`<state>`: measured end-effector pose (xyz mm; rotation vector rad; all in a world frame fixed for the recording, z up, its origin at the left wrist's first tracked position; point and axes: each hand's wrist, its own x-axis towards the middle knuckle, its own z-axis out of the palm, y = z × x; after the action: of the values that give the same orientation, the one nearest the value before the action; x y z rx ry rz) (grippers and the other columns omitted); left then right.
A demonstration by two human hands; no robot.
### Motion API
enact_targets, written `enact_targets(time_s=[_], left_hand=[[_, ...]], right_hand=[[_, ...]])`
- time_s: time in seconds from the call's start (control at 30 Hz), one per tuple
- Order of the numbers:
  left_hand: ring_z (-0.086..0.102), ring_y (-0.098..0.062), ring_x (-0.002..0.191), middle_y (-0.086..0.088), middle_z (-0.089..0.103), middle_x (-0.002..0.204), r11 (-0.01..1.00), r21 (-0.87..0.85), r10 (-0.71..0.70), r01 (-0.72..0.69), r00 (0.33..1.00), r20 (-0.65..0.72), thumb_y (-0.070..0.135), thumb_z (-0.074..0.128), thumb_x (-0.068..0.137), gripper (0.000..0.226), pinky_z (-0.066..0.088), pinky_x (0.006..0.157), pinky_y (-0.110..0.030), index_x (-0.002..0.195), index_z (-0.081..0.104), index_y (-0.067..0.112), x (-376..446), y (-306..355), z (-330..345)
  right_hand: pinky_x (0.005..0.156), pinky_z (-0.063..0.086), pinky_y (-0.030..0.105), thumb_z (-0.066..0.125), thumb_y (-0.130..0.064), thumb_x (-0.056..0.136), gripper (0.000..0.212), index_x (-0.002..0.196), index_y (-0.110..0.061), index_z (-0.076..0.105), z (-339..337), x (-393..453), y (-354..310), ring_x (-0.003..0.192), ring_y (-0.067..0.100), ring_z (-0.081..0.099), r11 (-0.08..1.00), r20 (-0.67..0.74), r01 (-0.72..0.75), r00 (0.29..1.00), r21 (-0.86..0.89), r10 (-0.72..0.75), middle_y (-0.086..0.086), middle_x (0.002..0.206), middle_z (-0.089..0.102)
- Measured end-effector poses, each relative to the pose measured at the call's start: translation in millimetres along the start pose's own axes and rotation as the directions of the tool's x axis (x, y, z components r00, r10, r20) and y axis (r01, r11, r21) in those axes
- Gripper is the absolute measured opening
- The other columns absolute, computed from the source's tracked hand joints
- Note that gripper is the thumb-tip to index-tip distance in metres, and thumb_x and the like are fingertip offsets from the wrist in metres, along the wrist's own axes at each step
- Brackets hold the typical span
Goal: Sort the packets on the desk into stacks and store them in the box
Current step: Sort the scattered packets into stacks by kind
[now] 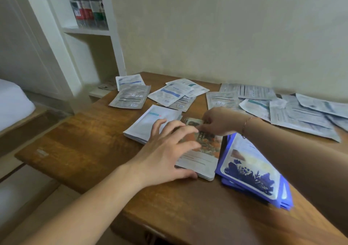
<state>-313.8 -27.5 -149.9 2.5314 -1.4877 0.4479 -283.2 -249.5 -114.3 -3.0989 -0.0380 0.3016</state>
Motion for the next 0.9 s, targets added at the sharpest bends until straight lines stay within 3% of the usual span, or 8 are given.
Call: enact_targets(time_s=[0.27,0.33,0.4,0.5,0.57,0.67,0.77,0.9], left_hand=[[0.021,-0.008,0.136,0.019,0.034,0.144,0.989,-0.055,-0.135,0.141,0.986,0.094,0.071,0.063,0.075,0.062,0.009,0.113,-0.040,0.129,0.053,0.043,2.7,-3.6,-4.8],[0.017,-0.004,0.135,0.022,0.031,0.144,0.978,-0.117,-0.160,0.172,0.982,0.102,0.072,0.062,0.074,0.068,0.011,0.113,-0.036,0.134,0.048,0.043,1.7,5.3,-7.2],[0.014,-0.001,0.135,0.024,0.030,0.144,0.966,-0.184,-0.166,0.181,0.982,0.091,0.076,0.058,0.075,0.073,0.012,0.114,-0.034,0.138,0.043,0.042,1.9,23.7,-10.2],[0.015,-0.008,0.139,0.018,0.032,0.146,0.994,-0.056,-0.085,0.092,0.991,0.108,0.084,0.043,0.076,0.084,0.004,0.117,-0.041,0.145,0.031,0.038,8.9,55.6,-5.5],[0.022,-0.020,0.141,0.010,0.042,0.143,0.998,0.051,-0.054,0.047,0.988,0.146,0.087,0.036,0.075,0.090,0.003,0.116,-0.052,0.147,0.030,0.032,17.8,71.8,0.6],[0.021,-0.025,0.143,0.007,0.049,0.139,0.991,0.128,-0.067,0.046,0.983,0.171,0.089,0.031,0.074,0.095,-0.004,0.112,-0.053,0.149,0.024,0.031,31.0,85.4,5.0],[0.011,-0.021,0.143,0.006,0.043,0.144,0.986,0.139,-0.116,0.092,0.978,0.173,0.090,0.030,0.074,0.098,-0.010,0.110,-0.049,0.152,0.013,0.033,37.1,93.1,5.6],[0.011,-0.019,0.141,0.006,0.041,0.144,0.976,0.125,-0.206,0.181,0.949,0.240,0.089,0.033,0.074,0.095,-0.005,0.110,-0.047,0.150,0.011,0.036,40.8,102.6,3.5]], right_hand=[[0.071,0.042,0.031,0.045,-0.053,0.097,0.045,0.109,-0.012,0.062,8.8,12.5,-11.7,0.087,0.024,0.055,0.999,-0.103,0.005,0.995,0.039,-0.001,0.011,0.106,0.065],[0.084,0.047,0.034,0.047,-0.053,0.096,0.051,0.126,-0.013,0.058,3.9,6.5,-4.4,0.101,0.027,0.058,0.990,-0.114,0.006,0.993,0.144,0.010,0.011,0.118,0.063],[0.093,0.044,0.032,0.052,-0.051,0.094,0.055,0.136,-0.015,0.052,-3.9,-9.5,16.5,0.112,0.027,0.058,0.950,-0.211,-0.014,0.974,0.312,0.083,0.008,0.124,0.062],[0.087,0.045,0.029,0.060,-0.044,0.092,0.043,0.125,-0.018,0.062,-1.8,-47.4,64.8,0.100,0.020,0.063,0.860,-0.360,-0.023,0.902,0.509,0.237,0.002,0.112,0.068],[0.079,0.043,0.026,0.062,-0.040,0.092,0.036,0.116,-0.015,0.067,11.9,-75.7,93.7,0.092,0.016,0.063,0.827,-0.362,-0.057,0.881,0.559,0.305,0.001,0.107,0.071],[0.071,0.043,0.022,0.061,-0.041,0.092,0.031,0.109,-0.016,0.070,37.8,-107.2,117.8,0.084,0.008,0.063,0.752,-0.346,-0.070,0.857,0.655,0.382,-0.001,0.102,0.073],[0.080,0.042,0.023,0.059,-0.037,0.094,0.029,0.116,-0.019,0.067,56.6,-116.9,121.5,0.095,0.011,0.063,0.717,-0.352,-0.051,0.846,0.695,0.401,-0.004,0.105,0.070],[0.089,0.041,0.022,0.061,-0.031,0.093,0.033,0.121,-0.015,0.067,60.6,-108.8,116.5,0.106,0.016,0.062,0.779,-0.385,-0.008,0.866,0.626,0.318,-0.002,0.113,0.069]])
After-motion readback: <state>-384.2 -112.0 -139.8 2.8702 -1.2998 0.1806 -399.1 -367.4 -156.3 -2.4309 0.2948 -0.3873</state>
